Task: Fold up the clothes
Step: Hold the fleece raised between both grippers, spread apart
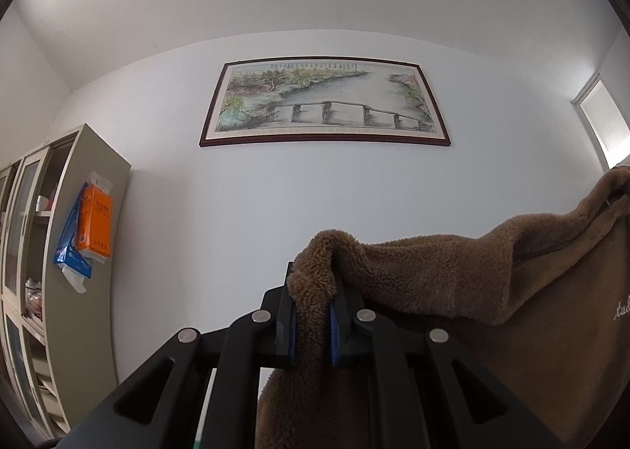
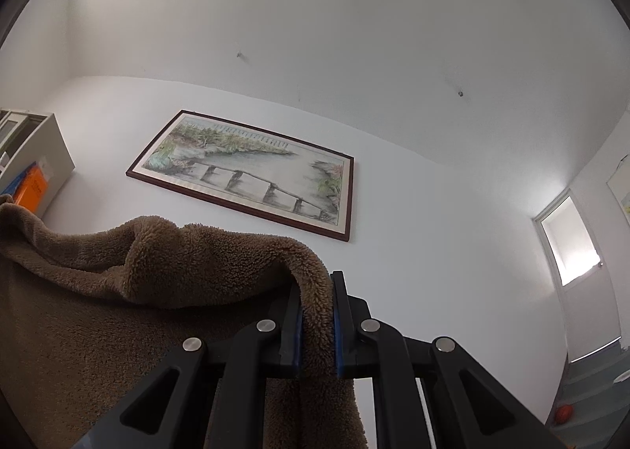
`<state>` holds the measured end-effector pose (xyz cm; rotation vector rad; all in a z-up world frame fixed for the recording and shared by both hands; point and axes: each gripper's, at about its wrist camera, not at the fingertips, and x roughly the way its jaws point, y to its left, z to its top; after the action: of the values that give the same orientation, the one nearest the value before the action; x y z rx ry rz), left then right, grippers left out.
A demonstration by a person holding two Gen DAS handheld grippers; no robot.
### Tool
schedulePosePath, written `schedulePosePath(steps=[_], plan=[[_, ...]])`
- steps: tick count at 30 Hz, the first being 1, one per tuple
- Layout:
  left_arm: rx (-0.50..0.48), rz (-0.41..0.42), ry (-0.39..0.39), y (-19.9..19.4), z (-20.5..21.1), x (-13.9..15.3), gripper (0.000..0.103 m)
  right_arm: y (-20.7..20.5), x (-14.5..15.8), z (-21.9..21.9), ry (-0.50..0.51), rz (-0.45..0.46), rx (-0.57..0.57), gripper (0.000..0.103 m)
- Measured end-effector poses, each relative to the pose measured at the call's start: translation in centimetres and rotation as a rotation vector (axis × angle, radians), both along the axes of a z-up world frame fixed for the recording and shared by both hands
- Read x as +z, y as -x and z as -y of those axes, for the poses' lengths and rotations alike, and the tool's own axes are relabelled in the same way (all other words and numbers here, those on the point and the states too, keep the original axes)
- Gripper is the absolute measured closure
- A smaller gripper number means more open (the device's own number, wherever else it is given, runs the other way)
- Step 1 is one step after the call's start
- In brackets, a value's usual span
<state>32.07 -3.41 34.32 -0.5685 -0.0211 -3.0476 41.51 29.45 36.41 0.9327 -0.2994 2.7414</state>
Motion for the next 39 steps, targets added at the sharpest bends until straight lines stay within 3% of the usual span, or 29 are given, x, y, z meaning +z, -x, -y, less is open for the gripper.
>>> schedulePosePath(steps=[13,23,30,39], plan=[[0.019,-0.019,0.014,-0.2,0.2,1.1,0.088,0.4,1.1,0.0,-0.010,-0.011,-0.018,0.091],[0.065,-0.096,0.035,-1.5,-0.1,2.3,0.085,0.5,1.8,0.0,-0.021,-0.039,-0.039,0.091],[0.062,-0.006,0.047,2.9,0.5,1.4,0.085,6.3,1.4,-0.6,-0.017,0.071,-0.051,0.091],[0.080,0.156,0.066,12.4,-0.1,-1.9,0.085,17.4,-2.7,-0.9,-0.015,0.275,-0.089,0.091]])
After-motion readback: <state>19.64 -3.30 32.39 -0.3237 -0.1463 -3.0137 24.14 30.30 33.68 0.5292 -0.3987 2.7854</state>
